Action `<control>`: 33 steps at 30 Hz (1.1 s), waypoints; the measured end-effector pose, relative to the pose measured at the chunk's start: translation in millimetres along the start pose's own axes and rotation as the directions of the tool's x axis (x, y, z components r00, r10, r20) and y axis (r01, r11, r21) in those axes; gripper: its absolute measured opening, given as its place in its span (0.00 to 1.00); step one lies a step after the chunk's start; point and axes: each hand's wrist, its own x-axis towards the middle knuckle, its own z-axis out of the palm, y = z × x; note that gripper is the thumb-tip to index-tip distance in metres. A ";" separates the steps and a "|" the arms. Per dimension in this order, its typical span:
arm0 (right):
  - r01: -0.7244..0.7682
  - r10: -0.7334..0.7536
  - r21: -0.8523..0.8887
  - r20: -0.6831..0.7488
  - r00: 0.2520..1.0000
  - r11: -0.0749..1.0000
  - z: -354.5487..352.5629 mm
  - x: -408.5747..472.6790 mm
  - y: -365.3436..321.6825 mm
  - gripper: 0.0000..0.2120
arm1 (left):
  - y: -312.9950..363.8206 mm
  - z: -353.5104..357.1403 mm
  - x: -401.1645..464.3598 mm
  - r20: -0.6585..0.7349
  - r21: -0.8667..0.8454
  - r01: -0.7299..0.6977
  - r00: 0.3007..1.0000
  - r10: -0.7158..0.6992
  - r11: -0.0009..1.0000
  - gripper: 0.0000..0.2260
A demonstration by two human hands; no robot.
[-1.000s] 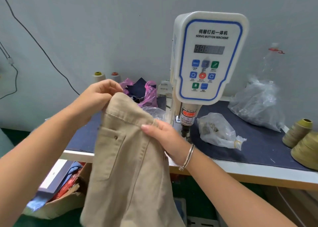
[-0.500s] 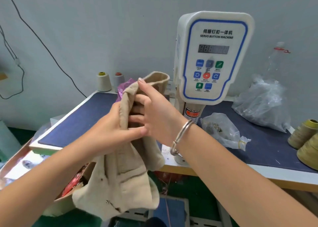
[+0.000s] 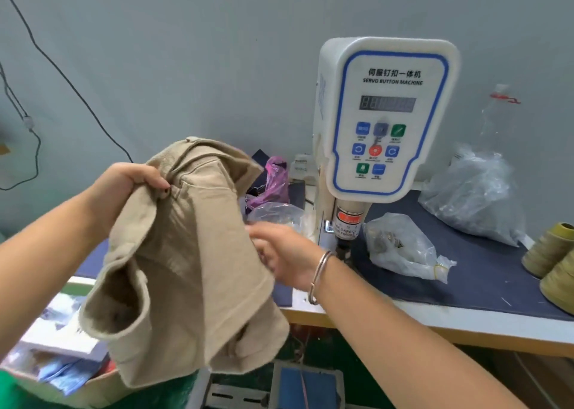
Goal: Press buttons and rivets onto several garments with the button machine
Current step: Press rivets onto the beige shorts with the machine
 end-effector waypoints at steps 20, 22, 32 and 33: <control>0.336 -0.306 -0.934 0.357 0.883 -0.121 10.3 74.0 93.3 0.18 | -91.7 31.1 150.8 0.172 0.984 -0.170 0.853 0.493 -0.049 0.11; 0.310 -0.329 -0.950 0.305 0.894 -0.037 7.5 75.0 97.0 0.19 | -86.3 54.1 160.7 0.224 0.951 -0.303 0.797 0.561 0.051 0.11; 0.307 -0.309 -0.952 0.295 0.904 -0.010 5.9 76.1 98.3 0.20 | -78.0 95.0 199.6 0.017 1.000 -0.021 0.926 0.377 0.005 0.09; 0.307 -0.307 -0.952 0.294 0.905 -0.004 6.2 76.5 97.9 0.21 | -77.9 92.8 200.7 -0.012 1.000 0.003 0.936 0.353 0.026 0.07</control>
